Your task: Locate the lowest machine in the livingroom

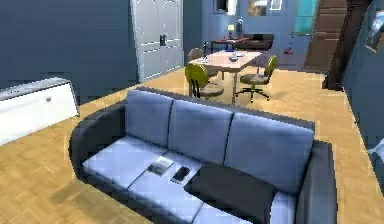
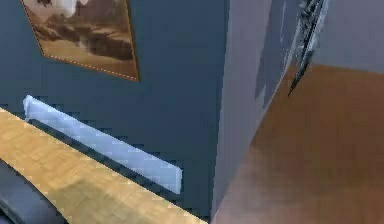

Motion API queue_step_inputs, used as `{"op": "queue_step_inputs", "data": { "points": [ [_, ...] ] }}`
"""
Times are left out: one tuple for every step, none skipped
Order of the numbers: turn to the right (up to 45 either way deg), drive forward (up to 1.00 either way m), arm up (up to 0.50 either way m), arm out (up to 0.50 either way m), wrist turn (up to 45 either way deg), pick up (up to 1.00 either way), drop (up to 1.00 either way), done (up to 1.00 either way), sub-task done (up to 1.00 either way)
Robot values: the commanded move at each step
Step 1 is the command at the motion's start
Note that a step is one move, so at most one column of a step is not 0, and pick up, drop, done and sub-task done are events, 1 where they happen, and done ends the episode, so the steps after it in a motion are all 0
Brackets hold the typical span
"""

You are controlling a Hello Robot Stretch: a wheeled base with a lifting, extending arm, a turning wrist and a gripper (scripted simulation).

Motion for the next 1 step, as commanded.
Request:
{"op": "queue_step_inputs", "data": {
  "points": [
    [-45.0,0.00,0.00,0.00,0.0,0.00,0.00,0.00,0.00]
  ]
}}
